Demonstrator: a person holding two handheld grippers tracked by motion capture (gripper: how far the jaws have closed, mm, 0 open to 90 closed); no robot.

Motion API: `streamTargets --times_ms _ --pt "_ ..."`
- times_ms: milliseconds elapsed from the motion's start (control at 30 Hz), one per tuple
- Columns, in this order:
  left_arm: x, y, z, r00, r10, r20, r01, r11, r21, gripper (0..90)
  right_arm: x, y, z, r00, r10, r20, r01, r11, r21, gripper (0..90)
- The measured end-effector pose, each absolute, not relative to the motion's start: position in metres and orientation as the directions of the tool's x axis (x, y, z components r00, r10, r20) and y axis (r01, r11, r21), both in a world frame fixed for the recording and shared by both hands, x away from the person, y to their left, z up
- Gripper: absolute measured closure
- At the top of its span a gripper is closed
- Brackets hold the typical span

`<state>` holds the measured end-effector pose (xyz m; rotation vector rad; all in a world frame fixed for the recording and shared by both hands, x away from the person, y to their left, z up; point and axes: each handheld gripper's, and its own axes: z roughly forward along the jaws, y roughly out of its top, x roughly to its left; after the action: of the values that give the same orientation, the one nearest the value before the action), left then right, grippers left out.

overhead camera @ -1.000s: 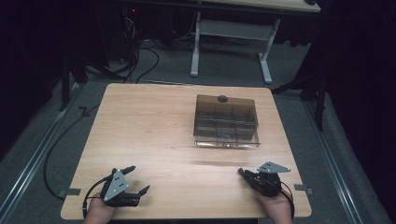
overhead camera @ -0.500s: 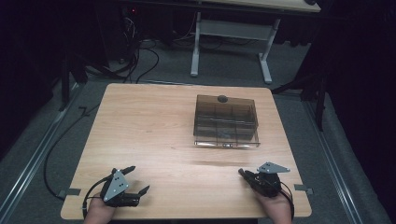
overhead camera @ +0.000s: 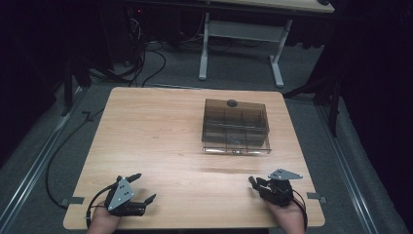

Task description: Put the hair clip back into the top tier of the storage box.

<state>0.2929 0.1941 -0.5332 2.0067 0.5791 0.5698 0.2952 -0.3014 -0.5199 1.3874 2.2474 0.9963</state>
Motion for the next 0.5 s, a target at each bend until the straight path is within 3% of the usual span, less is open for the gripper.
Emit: streamTargets --times_ms 500 --pt "0.293 0.195 -0.533 0.791 0.592 0.152 0.165 -0.446 0.879 15.2 0.306 -0.299 -0.5 -0.472 0.879 0.063 0.774 0.379 0.507 63.2"
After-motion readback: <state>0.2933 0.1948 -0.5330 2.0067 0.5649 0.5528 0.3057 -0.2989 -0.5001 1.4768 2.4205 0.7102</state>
